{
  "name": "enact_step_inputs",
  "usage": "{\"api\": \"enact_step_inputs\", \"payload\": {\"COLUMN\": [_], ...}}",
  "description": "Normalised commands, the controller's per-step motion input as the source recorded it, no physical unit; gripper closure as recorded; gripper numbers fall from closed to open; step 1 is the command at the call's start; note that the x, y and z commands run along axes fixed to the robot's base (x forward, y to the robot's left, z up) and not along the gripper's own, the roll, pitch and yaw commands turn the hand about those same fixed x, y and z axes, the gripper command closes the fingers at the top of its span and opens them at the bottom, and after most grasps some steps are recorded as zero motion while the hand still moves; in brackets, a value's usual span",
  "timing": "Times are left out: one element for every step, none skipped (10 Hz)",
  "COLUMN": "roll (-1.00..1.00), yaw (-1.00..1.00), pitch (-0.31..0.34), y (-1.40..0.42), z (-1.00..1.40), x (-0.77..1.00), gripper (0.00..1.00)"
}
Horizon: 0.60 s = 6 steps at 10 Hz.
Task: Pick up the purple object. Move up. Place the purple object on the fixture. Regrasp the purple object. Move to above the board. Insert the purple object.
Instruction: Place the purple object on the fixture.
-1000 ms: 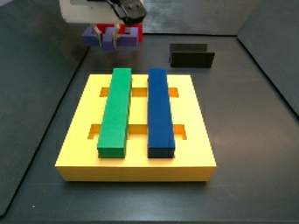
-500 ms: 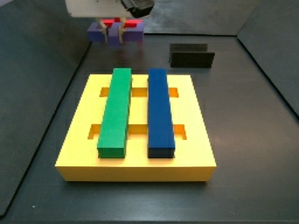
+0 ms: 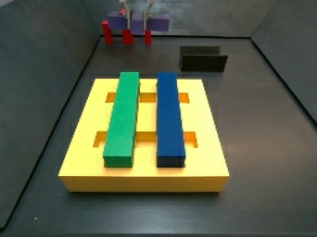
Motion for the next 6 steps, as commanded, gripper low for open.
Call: {"api": "enact_step_inputs", "payload": {"roll": [-0.9,-0.92,-0.93,-0.98,-1.0,-0.95], "yaw": [-0.15,-0.14,-0.12,-0.09,-0.15,-0.11], "pitch": [0.054,0.034,0.026,0.017,0.0,0.003], "y": [0.0,0.0,0.0,0.0,0.0,0.0], "z": [0.2,0.22,0.23,0.21,0.16,0.15], "x": [0.72,0.71,0.7,0.71,0.79,0.82], "gripper": [1.0,1.0,1.0,1.0,1.0,1.0]}}
